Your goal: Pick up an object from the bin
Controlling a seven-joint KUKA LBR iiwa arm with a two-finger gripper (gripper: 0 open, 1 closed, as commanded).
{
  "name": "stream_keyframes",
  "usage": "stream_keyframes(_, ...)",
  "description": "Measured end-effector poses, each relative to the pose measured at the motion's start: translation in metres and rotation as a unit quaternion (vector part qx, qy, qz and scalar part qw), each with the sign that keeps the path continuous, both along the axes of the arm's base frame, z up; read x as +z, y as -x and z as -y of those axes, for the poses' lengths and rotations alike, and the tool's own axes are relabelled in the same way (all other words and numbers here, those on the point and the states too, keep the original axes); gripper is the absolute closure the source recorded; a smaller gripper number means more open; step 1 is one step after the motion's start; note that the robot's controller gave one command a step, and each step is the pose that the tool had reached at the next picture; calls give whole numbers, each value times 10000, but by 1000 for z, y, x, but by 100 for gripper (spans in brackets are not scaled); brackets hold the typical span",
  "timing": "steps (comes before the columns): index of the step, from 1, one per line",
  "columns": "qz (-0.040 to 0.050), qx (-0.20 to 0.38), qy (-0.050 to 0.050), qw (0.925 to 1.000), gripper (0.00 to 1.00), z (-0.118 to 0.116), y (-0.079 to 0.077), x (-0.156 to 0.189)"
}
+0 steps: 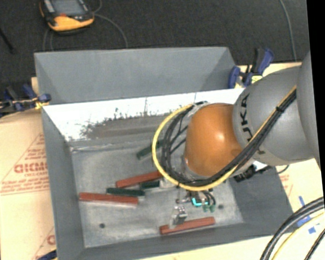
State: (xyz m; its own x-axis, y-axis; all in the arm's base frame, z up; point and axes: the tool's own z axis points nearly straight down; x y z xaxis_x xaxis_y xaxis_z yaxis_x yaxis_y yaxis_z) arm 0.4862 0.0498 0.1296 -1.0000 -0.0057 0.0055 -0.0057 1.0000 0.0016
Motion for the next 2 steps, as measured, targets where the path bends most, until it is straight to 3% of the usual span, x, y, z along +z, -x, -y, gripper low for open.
stream_keyframes(1, 38, -10, -4, 10000, 0, 0, -2, 4)
stream_keyframes(2, 48, -258, 5, 9997, 0, -32, -7, -20)
